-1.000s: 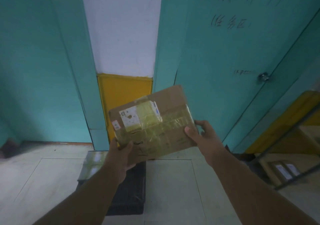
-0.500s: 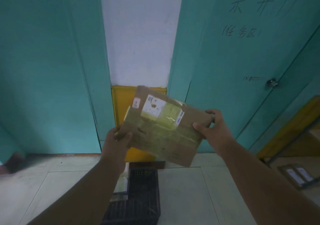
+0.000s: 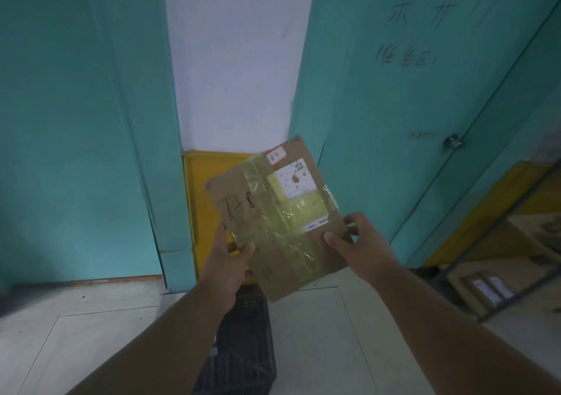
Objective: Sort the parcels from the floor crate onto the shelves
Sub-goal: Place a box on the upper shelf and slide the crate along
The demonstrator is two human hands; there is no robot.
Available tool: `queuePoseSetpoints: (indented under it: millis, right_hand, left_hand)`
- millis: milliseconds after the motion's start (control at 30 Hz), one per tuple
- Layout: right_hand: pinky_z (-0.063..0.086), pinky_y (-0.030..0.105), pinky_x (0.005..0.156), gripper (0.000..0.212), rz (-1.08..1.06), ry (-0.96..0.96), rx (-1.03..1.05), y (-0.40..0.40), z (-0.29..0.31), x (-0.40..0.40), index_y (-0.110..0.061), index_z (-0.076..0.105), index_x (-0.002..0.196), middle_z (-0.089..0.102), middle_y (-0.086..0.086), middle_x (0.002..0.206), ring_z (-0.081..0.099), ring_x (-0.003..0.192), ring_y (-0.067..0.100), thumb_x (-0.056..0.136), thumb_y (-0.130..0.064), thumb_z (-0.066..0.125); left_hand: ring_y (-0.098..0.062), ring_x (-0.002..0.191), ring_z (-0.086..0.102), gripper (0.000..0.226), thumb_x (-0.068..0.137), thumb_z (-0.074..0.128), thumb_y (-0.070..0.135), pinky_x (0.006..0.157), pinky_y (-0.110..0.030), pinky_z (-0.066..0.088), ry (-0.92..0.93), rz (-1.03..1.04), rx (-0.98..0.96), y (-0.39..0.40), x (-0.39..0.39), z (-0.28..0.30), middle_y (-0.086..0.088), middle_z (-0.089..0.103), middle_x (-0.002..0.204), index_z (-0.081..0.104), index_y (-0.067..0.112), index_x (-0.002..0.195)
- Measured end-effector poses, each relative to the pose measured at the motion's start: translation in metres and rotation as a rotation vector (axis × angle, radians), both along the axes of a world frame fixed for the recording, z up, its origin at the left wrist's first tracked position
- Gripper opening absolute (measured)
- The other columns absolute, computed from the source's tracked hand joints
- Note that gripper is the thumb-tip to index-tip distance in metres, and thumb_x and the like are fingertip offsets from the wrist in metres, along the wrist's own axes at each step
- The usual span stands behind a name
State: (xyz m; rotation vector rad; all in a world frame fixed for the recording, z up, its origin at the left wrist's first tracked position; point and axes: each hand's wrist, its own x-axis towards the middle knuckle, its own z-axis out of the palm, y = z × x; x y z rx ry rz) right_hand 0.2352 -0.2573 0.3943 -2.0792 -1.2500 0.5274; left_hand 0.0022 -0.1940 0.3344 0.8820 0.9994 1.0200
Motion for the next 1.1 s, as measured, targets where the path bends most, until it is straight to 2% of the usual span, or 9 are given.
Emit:
queuePoseSetpoints:
  millis: [233,333,433,500,567,633,767,900,1100]
  right_hand:
    - [0.05,0.036,0.082,0.077,-0.026,-0.179,0.01,-0.023,0.022,0.037,-0.031,0.031,0.139,0.058,-0.009,0.111,0.059,0.098,0.018,0.08,-0.049,0.077]
    - [0.054,0.04,0.088,0.076,-0.134,-0.182,0.015,-0.049,0.021,0.072,-0.027,0.034,0.136,0.058,-0.004,0.119,0.06,0.106,0.021,0.078,-0.049,0.079]
    - [0.052,0.044,0.097,0.093,-0.188,-0.122,0.072,-0.084,0.018,0.113,-0.034,0.021,0.146,0.056,-0.004,0.134,0.058,0.119,0.021,0.077,-0.04,0.083]
    - [0.049,0.047,0.102,0.111,-0.214,-0.102,0.099,-0.112,0.014,0.144,-0.05,0.002,0.15,0.05,-0.005,0.144,0.054,0.125,0.02,0.077,-0.037,0.084]
    - [0.047,0.042,0.103,0.117,-0.252,-0.124,0.073,-0.144,0.008,0.182,-0.056,-0.008,0.15,0.046,-0.001,0.147,0.052,0.126,0.022,0.078,-0.038,0.082]
    - [0.046,0.04,0.099,0.116,-0.312,-0.143,0.052,-0.177,0.006,0.226,-0.055,-0.008,0.151,0.046,0.002,0.147,0.052,0.126,0.023,0.079,-0.041,0.081]
    - [0.048,0.04,0.096,0.115,-0.445,-0.136,0.026,-0.25,0.01,0.316,-0.054,-0.007,0.151,0.043,-0.001,0.151,0.052,0.128,0.023,0.078,-0.044,0.081]
    - [0.05,0.029,0.077,0.114,-0.55,-0.103,0.04,-0.315,0.015,0.397,-0.055,-0.007,0.15,0.044,-0.003,0.151,0.056,0.121,0.02,0.079,-0.043,0.081]
    - [0.047,0.023,0.073,0.114,-0.663,-0.014,0.029,-0.366,-0.008,0.508,-0.049,0.0,0.153,0.045,-0.001,0.148,0.053,0.108,0.012,0.077,-0.039,0.084]
  left_hand:
    - [-0.023,0.116,0.062,0.07,0.096,0.063,0.024,0.084,-0.055,0.058,0.236,-0.179,0.23,-0.017,0.056,0.001,0.005,0.06,0.131,0.031,0.078,0.126]
    - [-0.015,0.107,0.065,0.063,0.098,0.057,0.031,0.078,-0.052,0.061,0.289,-0.244,0.26,-0.028,0.093,0.005,0.009,0.059,0.13,0.025,0.066,0.139]
    - [-0.008,0.106,0.061,0.069,0.096,0.06,0.031,0.087,-0.041,0.058,0.336,-0.367,0.34,-0.045,0.139,0.009,0.016,0.052,0.131,0.021,0.057,0.146]
    - [0.001,0.108,0.061,0.092,0.087,0.075,0.026,0.093,-0.032,0.055,0.379,-0.485,0.408,-0.059,0.176,0.01,0.023,0.047,0.137,0.015,0.055,0.151]
    - [0.021,0.096,0.057,0.108,0.081,0.081,0.012,0.081,-0.011,0.051,0.406,-0.589,0.453,-0.075,0.219,0.005,0.027,0.045,0.136,0.011,0.05,0.154]
    - [0.027,0.093,0.054,0.107,0.081,0.079,0.004,0.071,-0.003,0.045,0.421,-0.621,0.504,-0.096,0.269,0.003,0.029,0.047,0.133,0.014,0.051,0.152]
    - [0.026,0.093,0.054,0.1,0.084,0.074,0.001,0.077,-0.01,0.046,0.421,-0.656,0.55,-0.147,0.378,0.002,0.03,0.054,0.123,0.018,0.057,0.146]
    - [0.01,0.105,0.06,0.092,0.088,0.071,0.009,0.096,-0.041,0.054,0.407,-0.703,0.581,-0.194,0.474,0.001,0.025,0.061,0.124,0.021,0.068,0.14]
    - [-0.004,0.125,0.052,0.102,0.08,0.082,0.024,0.104,-0.043,0.049,0.427,-0.889,0.624,-0.222,0.598,-0.001,0.025,0.045,0.143,0.014,0.081,0.129]
